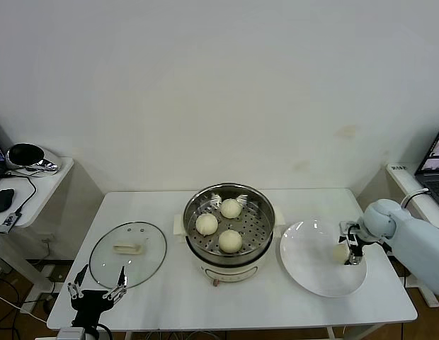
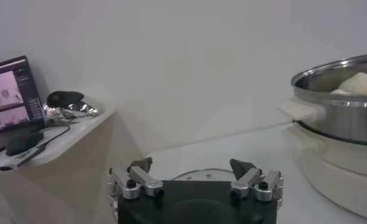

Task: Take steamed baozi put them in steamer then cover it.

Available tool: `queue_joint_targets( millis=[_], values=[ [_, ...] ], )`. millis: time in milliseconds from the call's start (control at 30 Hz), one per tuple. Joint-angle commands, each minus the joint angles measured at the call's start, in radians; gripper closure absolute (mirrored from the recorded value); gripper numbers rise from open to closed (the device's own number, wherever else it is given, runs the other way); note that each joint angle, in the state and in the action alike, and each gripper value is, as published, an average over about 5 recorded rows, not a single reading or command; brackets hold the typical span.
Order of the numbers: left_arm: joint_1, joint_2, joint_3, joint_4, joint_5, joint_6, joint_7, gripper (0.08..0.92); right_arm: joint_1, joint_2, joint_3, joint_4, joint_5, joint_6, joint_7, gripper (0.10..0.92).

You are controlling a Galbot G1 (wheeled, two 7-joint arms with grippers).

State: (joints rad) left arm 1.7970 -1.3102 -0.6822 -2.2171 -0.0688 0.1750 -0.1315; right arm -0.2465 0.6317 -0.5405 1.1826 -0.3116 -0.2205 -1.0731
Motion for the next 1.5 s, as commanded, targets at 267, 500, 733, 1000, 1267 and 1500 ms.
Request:
queue_joint_targets(
  millis=[267, 500, 733, 1000, 1267, 1500],
  values=[
    [0.006, 0.005, -0.009, 0.0, -0.002, 0.0, 0.001, 0.177, 0.098, -0.061, -0.069, 0.076, 0.065, -0.028, -0.031, 0.428],
    [-0.001, 0.009, -0.007, -0.001, -0.004, 0.001, 0.001, 0.177, 0.423, -0.164, -0.315, 0.248, 0.251, -0.09, -0.05, 0.431],
    [-0.017, 0.008, 0.019, 0.003, 0.0, 0.003, 0.001, 0.177, 0.875, -0.108, -0.644, 0.39, 0.528, -0.193, -0.007, 0.427],
    [-0.02, 0.009, 0.02, 0.003, 0.002, 0.0, -0.002, 0.177, 1.04, 0.113, -0.775, 0.436, 0.779, -0.368, 0.143, 0.42],
    [-0.023, 0.007, 0.013, 0.003, 0.009, -0.004, -0.002, 0.177, 0.934, 0.295, -0.78, 0.397, 0.931, -0.487, 0.278, 0.415],
    [-0.024, 0.002, 0.011, 0.001, 0.009, -0.004, -0.003, 0.177, 0.835, 0.371, -0.777, 0.311, 0.918, -0.507, 0.332, 0.415]
  ],
)
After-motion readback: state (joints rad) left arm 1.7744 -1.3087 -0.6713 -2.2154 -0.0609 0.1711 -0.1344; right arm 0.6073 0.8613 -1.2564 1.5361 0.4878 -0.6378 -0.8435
